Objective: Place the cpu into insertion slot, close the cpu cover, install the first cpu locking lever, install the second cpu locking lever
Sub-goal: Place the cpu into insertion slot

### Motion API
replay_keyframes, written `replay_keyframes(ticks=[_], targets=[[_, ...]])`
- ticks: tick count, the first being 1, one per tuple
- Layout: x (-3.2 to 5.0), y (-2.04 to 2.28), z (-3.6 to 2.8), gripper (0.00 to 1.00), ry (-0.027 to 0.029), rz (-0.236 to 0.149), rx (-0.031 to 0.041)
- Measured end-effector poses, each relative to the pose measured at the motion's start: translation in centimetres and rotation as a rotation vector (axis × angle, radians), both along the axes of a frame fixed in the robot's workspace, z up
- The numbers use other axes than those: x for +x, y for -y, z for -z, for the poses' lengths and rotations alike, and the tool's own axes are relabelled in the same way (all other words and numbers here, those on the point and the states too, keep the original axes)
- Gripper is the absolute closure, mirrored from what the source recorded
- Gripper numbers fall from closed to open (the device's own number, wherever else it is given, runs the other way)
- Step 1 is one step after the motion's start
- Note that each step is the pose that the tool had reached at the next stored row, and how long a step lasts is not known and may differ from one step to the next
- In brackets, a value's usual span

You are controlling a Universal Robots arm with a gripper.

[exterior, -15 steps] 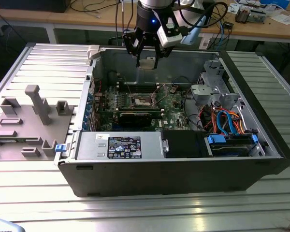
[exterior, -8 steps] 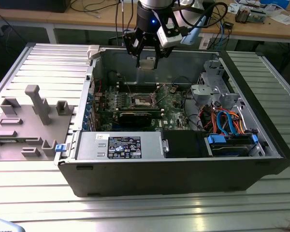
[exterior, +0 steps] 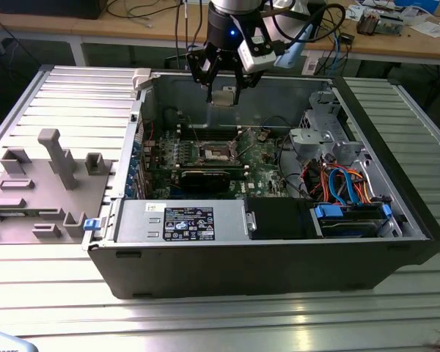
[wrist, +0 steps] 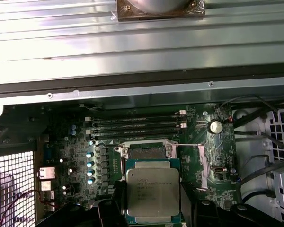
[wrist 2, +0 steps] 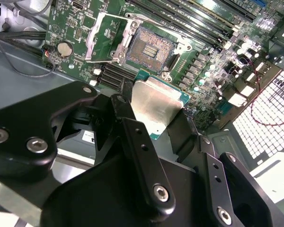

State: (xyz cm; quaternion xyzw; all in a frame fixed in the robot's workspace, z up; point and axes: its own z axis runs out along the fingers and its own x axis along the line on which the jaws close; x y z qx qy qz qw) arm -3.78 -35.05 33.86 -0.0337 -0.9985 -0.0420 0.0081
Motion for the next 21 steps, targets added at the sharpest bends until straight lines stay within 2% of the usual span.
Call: replay_keyframes(ticks=[10,21], targets=[[0.00,0.00,0.07,0.45,0.0000,0.007,-0.0002],[0.00,0.00,0.16,0.45,0.0000,0.013,-0.0045]])
